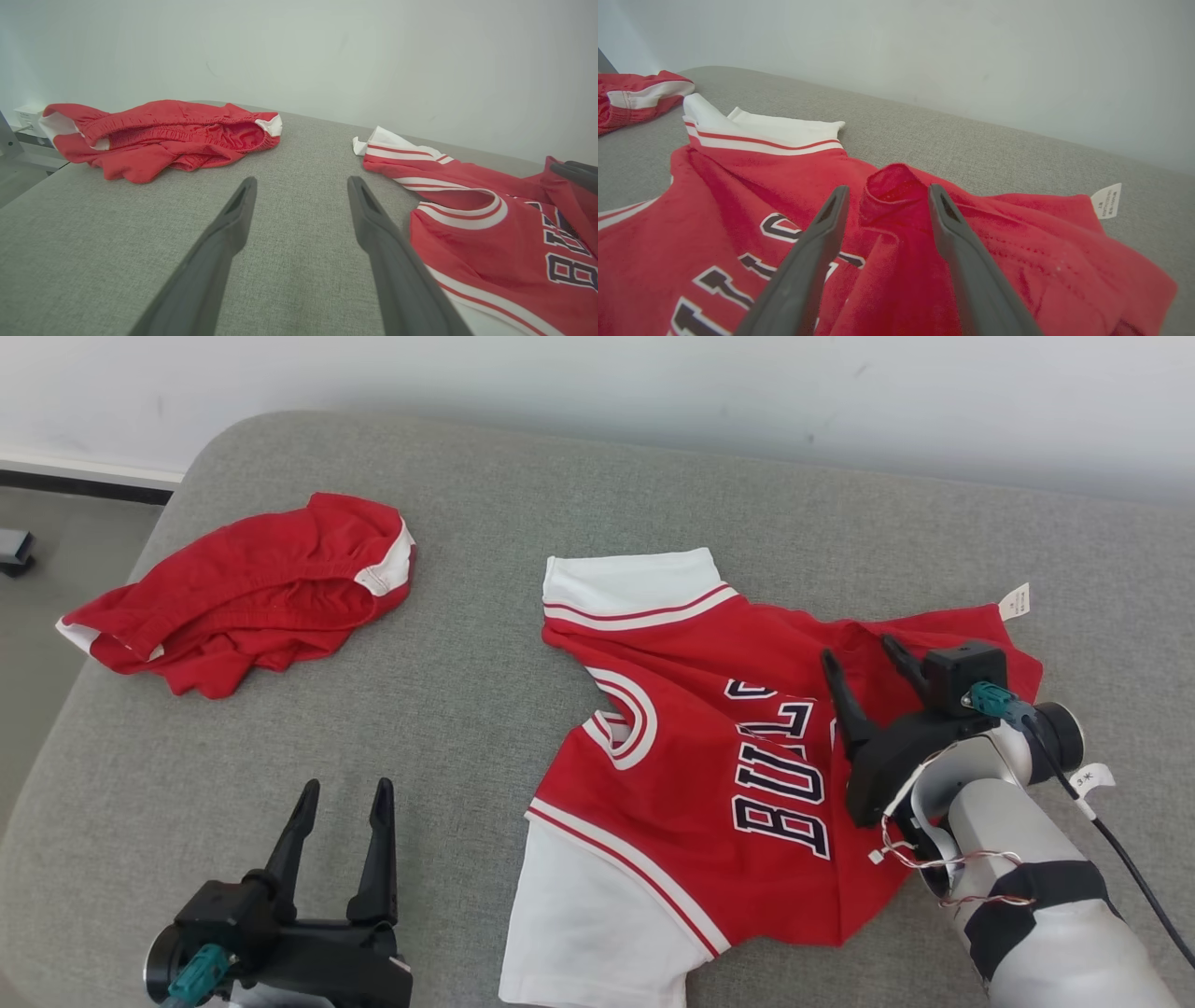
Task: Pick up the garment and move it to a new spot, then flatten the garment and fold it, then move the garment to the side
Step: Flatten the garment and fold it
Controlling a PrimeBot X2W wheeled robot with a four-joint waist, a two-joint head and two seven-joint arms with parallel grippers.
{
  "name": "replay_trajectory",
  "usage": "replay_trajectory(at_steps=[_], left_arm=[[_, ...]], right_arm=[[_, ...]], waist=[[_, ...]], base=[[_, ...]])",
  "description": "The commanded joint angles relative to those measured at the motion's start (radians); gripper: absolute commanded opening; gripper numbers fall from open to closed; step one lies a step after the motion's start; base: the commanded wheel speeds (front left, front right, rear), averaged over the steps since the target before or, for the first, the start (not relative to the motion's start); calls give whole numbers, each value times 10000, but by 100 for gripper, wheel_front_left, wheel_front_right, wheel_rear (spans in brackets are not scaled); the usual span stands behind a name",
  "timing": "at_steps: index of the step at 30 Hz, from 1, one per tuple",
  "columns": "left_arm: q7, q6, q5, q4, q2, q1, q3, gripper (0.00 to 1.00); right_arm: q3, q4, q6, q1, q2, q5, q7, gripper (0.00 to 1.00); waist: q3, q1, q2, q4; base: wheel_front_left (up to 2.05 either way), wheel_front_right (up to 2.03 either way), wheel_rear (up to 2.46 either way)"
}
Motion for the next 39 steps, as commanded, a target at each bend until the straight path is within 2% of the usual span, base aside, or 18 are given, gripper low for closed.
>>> replay_trajectory(at_steps=[1, 8, 12, 18, 26, 32, 39], left_arm=[[-33, 15, 18, -7, 13, -51, 86, 100], [-33, 15, 71, -87, 101, 137, 283, 100], [-33, 15, 158, -206, 116, 329, 434, 100], [-33, 15, 258, -344, 117, 562, 639, 100], [-33, 14, 444, -574, 146, 965, 938, 100], [-33, 14, 486, -659, 164, 964, 946, 100], [-33, 14, 464, -650, 114, 729, 748, 100]], right_arm=[[112, 213, -23, -191, 52, 133, -310, 100], [412, 263, -24, -340, -76, 532, -1158, 100], [387, -690, -23, 221, -404, 772, -1338, 100], [-289, -2437, -23, 1404, -697, 624, -1355, 100], [-1294, -4571, -23, 3664, -520, 225, -1347, 100], [-1389, -5128, -23, 4229, -326, 109, -1268, 100], [-1231, -4729, -23, 3658, -374, -23, -788, 100]], waist=[[-34, -1, -1, -86], [-175, -1, -1, -556], [-329, -1, -1, -1004], [-517, -1, -1, -1439], [-737, -1, -1, -1959], [-722, -1, -1, -2028], [-586, -1, -1, -1607]], base=[[0, 0, 0], [0, 0, 0], [0, 0, 0], [0, 0, 0], [0, 0, 0], [0, 0, 0], [0, 0, 0]])
